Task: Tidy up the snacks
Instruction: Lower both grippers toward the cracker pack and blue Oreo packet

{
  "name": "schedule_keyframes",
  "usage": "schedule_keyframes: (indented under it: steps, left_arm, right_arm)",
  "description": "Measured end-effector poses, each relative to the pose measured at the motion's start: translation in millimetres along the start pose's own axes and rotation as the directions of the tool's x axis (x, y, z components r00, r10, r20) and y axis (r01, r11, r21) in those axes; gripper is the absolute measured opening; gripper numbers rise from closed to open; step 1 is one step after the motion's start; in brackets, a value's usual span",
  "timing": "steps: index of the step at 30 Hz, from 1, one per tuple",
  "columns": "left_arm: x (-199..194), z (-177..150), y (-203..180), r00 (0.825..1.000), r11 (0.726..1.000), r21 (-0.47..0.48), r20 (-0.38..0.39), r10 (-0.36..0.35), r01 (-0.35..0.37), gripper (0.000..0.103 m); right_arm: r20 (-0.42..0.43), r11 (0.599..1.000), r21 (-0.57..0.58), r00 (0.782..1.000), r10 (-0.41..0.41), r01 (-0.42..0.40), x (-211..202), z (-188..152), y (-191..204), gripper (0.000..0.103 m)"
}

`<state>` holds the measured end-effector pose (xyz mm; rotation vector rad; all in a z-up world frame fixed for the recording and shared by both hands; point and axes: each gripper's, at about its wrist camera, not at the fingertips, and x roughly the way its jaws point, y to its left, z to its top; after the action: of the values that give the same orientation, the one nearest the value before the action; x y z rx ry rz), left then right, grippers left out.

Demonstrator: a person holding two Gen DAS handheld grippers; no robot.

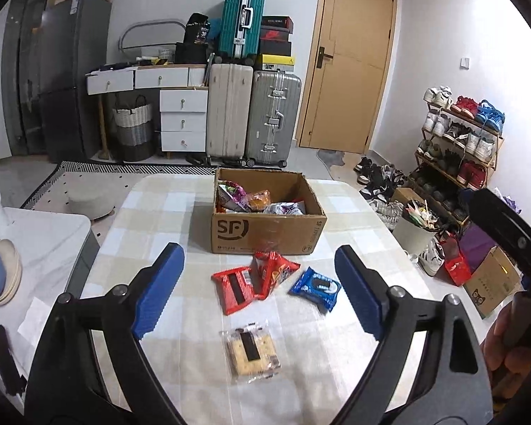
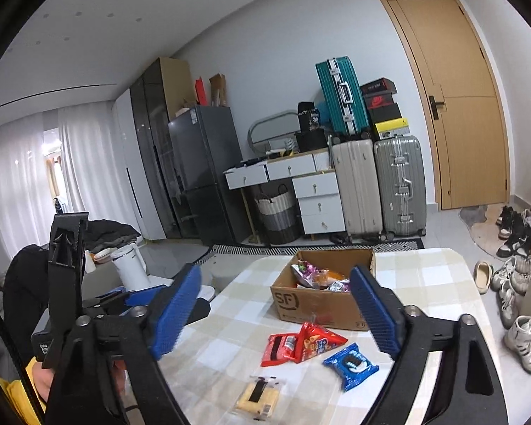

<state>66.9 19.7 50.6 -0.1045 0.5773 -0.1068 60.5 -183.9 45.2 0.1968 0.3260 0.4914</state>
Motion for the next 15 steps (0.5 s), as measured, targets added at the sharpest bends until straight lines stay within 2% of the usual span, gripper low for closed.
schedule_keyframes:
  steps: [5, 7, 12, 13, 15]
  left_arm:
    - [-25, -22, 7, 1.000, 1.000, -0.029, 0.029, 0.008, -0.007, 0.086]
    - [-33, -30, 13, 0.999, 0.998, -0.063, 0.037, 0.002, 0.000, 0.087]
    - [-44, -45, 19, 0.998, 0.998, -0.066, 0.065, 0.014, -0.010, 0.088]
    - [-43, -48, 20, 0.998, 0.998, -0.065, 0.067, 0.015, -0.011, 0.089]
    - [-42, -55, 21, 0.997, 0.998, -0.059, 0.070, 0.022, -0.018, 0.102]
  right_arm:
    - [0.037, 1.000, -0.011, 0.999, 0.022, -0.022, -20, -15, 12, 0.091]
    - [0.056, 0.999, -0.023, 0.998, 0.025, -0.024, -29, -23, 18, 0.094]
    - [0.073, 0.999, -0.035, 0.997, 0.028, -0.026, -38, -39, 24, 0.098]
    - [0.072, 0.999, -0.035, 0.997, 0.026, -0.023, -37, -43, 24, 0.099]
    - [0.061, 0.999, -0.034, 0.998, 0.016, -0.014, -37, -52, 23, 0.099]
